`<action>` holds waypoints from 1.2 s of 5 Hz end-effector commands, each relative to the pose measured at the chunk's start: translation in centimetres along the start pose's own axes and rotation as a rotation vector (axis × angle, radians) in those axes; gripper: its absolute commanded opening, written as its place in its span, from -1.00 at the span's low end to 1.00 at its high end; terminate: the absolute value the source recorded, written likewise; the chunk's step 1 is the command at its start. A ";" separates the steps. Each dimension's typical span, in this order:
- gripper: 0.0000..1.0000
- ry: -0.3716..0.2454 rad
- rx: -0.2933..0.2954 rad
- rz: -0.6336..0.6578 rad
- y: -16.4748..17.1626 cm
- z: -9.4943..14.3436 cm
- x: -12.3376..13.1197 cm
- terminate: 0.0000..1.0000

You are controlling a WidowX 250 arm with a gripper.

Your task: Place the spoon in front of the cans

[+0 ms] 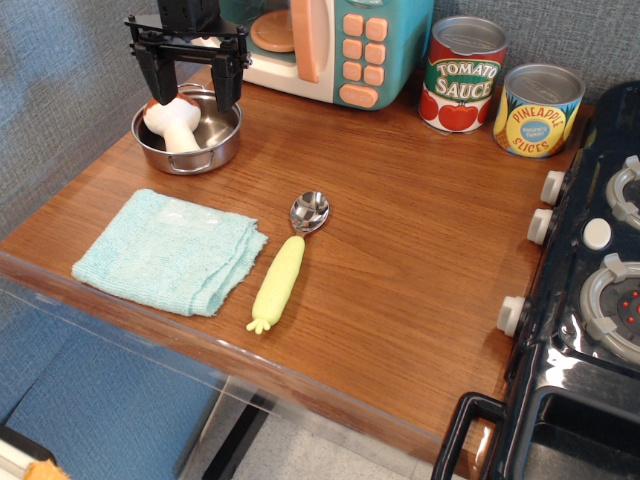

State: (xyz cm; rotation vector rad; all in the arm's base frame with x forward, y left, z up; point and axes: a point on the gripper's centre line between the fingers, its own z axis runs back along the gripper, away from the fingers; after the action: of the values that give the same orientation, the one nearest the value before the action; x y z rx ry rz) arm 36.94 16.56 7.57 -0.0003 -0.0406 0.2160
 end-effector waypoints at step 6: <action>1.00 -0.132 -0.043 -0.020 -8.6 1.3 -10.2 -1.00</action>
State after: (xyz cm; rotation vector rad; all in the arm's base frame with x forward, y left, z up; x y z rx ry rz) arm 28.05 5.67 6.66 -0.0387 -0.1129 0.2002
